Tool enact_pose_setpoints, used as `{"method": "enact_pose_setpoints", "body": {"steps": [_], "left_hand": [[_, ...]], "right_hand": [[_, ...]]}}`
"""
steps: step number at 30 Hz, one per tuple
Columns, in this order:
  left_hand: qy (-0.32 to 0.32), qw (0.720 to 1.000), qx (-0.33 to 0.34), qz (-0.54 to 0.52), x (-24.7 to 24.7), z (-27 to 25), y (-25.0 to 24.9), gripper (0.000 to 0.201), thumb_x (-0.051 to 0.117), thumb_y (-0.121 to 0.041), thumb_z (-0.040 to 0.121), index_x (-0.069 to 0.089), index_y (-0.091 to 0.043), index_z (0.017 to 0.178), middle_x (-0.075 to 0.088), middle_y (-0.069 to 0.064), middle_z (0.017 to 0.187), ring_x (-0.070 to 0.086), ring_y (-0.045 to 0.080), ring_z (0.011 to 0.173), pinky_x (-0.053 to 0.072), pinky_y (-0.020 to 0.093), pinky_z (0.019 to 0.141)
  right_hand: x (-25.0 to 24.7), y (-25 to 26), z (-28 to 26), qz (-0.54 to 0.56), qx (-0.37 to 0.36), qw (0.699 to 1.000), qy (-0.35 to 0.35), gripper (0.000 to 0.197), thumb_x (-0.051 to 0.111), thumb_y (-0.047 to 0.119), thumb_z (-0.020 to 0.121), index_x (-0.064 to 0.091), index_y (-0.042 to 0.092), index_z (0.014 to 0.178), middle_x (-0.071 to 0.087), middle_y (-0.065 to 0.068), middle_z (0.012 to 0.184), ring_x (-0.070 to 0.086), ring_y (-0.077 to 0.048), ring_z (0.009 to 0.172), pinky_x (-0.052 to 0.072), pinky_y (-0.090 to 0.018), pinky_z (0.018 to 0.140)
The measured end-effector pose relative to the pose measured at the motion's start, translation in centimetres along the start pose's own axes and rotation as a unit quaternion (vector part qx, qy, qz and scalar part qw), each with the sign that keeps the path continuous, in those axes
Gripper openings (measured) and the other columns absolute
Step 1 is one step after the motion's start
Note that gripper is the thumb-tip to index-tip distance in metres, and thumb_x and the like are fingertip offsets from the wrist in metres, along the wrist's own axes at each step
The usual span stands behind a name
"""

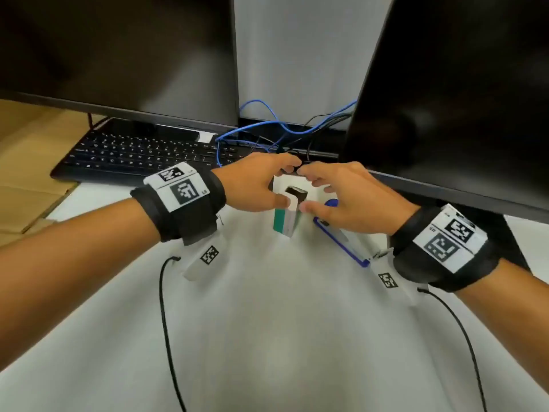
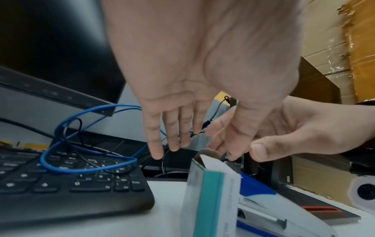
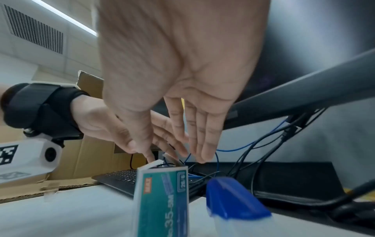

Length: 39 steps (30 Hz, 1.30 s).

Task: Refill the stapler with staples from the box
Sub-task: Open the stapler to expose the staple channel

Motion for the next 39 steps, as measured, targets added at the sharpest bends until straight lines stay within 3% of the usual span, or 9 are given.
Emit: {"method": "enact_pose_setpoints", "body": {"steps": [9, 15, 17, 20, 24, 29, 33, 35, 39], "left_hand": [[0.018, 0.996, -0.01, 0.089, 3.0, 0.2, -1.7, 0.053, 0.07, -0.031, 0.081, 0.055, -0.015, 0.13, 0.06, 0.003, 0.13, 0.055, 0.024, 0.12, 0.046, 0.041, 0.103], [0.003, 0.997, -0.005, 0.081, 3.4, -1.6, -2.3, 0.046, 0.071, -0.03, 0.082, 0.059, -0.012, 0.123, 0.064, 0.003, 0.125, 0.058, 0.023, 0.117, 0.049, 0.029, 0.088], [0.005, 0.997, -0.003, 0.081, 3.8, -2.5, -2.5, 0.049, 0.071, -0.031, 0.081, 0.059, -0.014, 0.124, 0.065, 0.002, 0.125, 0.057, 0.023, 0.117, 0.05, 0.033, 0.093], [0.007, 0.997, -0.01, 0.073, 4.2, -3.8, -2.7, 0.051, 0.071, -0.033, 0.08, 0.058, -0.015, 0.126, 0.064, 0.001, 0.126, 0.058, 0.021, 0.118, 0.051, 0.039, 0.097], [0.001, 0.997, -0.009, 0.071, 5.0, -5.6, -3.3, 0.051, 0.071, -0.031, 0.081, 0.056, -0.015, 0.127, 0.063, 0.001, 0.126, 0.057, 0.019, 0.116, 0.047, 0.029, 0.093], [-0.059, 0.986, 0.042, 0.148, 5.9, -8.5, -5.1, 0.068, 0.071, -0.041, 0.078, 0.045, -0.017, 0.136, 0.048, 0.002, 0.138, 0.046, 0.022, 0.125, 0.041, 0.033, 0.104], [-0.148, 0.965, 0.142, 0.166, 6.9, -12.3, -7.4, 0.028, 0.059, -0.037, 0.084, 0.064, -0.016, 0.101, 0.065, 0.002, 0.103, 0.056, 0.023, 0.095, 0.046, 0.03, 0.082], [-0.069, 0.971, 0.151, 0.174, 8.6, -13.7, -7.4, 0.033, 0.044, -0.039, 0.088, 0.067, -0.017, 0.096, 0.067, 0.0, 0.099, 0.061, 0.023, 0.093, 0.054, 0.037, 0.077], [0.106, 0.963, 0.114, 0.222, 11.8, -14.6, -6.7, 0.054, 0.037, -0.046, 0.095, 0.044, -0.019, 0.141, 0.04, -0.002, 0.153, 0.054, 0.024, 0.127, 0.051, 0.043, 0.097]], "right_hand": [[1.8, -2.8, -2.5, -0.052, 0.078, 0.995, 0.022, 0.061, 0.065, 0.046, 0.086, 0.046, 0.028, 0.141, 0.049, 0.001, 0.147, 0.043, -0.022, 0.136, 0.043, -0.04, 0.109], [2.7, -4.4, -4.6, -0.033, 0.103, 0.994, 0.025, 0.068, 0.067, 0.031, 0.089, 0.034, 0.035, 0.148, 0.049, -0.004, 0.148, 0.06, -0.026, 0.117, 0.055, -0.035, 0.088], [2.9, -4.3, -5.5, -0.025, 0.092, 0.995, 0.02, 0.065, 0.066, 0.025, 0.09, 0.035, 0.036, 0.147, 0.052, -0.004, 0.146, 0.064, -0.025, 0.109, 0.054, -0.031, 0.081], [3.3, -3.8, -6.7, -0.008, 0.075, 0.997, 0.026, 0.064, 0.065, 0.017, 0.09, 0.037, 0.033, 0.146, 0.056, -0.004, 0.141, 0.063, -0.025, 0.111, 0.051, -0.032, 0.084], [3.9, -2.8, -8.2, 0.024, 0.063, 0.996, 0.05, 0.068, 0.067, 0.013, 0.086, 0.04, 0.034, 0.144, 0.063, 0.0, 0.132, 0.059, -0.023, 0.113, 0.05, -0.043, 0.101], [3.8, -0.9, -9.7, 0.033, 0.039, 0.997, 0.066, 0.048, 0.072, 0.032, 0.084, 0.058, 0.027, 0.13, 0.07, 0.001, 0.118, 0.066, -0.016, 0.1, 0.054, -0.037, 0.098], [3.7, 0.1, -11.1, 0.032, 0.019, 0.998, 0.052, 0.038, 0.072, 0.034, 0.083, 0.066, 0.024, 0.119, 0.073, 0.005, 0.107, 0.068, -0.013, 0.093, 0.053, -0.028, 0.091], [3.5, 0.4, -11.5, 0.036, 0.017, 0.998, 0.042, 0.035, 0.072, 0.031, 0.083, 0.067, 0.023, 0.117, 0.072, 0.005, 0.105, 0.067, -0.013, 0.093, 0.053, -0.028, 0.09], [3.0, 1.0, -11.7, 0.046, 0.003, 0.999, 0.027, 0.033, 0.074, 0.025, 0.082, 0.069, 0.02, 0.114, 0.073, 0.004, 0.103, 0.068, -0.012, 0.093, 0.053, -0.017, 0.08]]}}
Point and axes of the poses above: each hand's wrist, its own z-axis towards the middle knuckle, its own x-axis out of the palm, y = z × x, the point moved 5 cm from there along z, towards the middle knuckle
